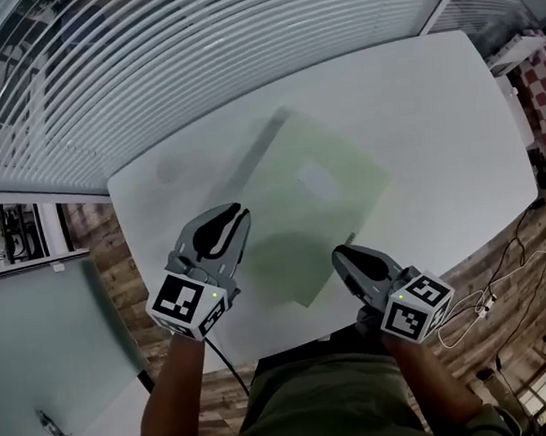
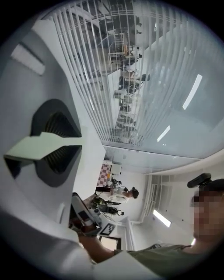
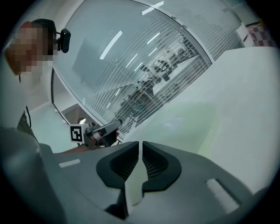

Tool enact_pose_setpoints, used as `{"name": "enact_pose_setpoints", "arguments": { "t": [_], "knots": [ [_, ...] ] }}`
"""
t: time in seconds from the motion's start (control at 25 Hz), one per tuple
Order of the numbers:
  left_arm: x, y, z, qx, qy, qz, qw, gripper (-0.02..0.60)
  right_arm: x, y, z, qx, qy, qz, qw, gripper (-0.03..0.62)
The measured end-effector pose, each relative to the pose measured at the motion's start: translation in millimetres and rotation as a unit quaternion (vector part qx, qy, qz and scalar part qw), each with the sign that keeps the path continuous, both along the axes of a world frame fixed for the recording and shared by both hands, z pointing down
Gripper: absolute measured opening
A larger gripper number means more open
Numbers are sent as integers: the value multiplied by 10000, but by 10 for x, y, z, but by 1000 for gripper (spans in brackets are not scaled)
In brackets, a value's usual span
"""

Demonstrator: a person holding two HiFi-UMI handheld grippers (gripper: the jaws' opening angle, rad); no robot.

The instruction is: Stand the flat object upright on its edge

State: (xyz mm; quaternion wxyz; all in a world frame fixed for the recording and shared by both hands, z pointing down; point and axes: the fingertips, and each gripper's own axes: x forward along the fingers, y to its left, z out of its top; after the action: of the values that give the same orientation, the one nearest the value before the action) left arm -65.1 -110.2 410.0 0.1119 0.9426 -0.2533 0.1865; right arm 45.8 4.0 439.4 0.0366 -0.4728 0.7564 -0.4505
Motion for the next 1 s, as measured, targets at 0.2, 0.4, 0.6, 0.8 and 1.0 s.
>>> {"name": "enact_pose_setpoints", "arguments": {
  "t": [0.2, 0.4, 0.6, 0.8, 1.0],
  "knots": [
    [55, -118, 194, -225, -147, 85, 9996, 38, 117, -23, 114, -126, -20, 78, 9999, 17],
    [131, -221, 336, -351, -290, 190, 9988, 60, 274, -38, 207, -257, 83, 250, 9993, 49],
    [119, -302, 481, -465, -491, 317, 9972, 81, 347, -4, 336, -395, 113, 422, 9983, 86],
    [83, -396, 582, -578, -651, 421, 9953, 97, 392, 22, 418, -596, 179, 602, 9962, 116],
    [113, -476, 679, -741, -718, 556, 9931, 121, 450, 67, 560, -786, 107, 710, 9943, 146]
  ]
}}
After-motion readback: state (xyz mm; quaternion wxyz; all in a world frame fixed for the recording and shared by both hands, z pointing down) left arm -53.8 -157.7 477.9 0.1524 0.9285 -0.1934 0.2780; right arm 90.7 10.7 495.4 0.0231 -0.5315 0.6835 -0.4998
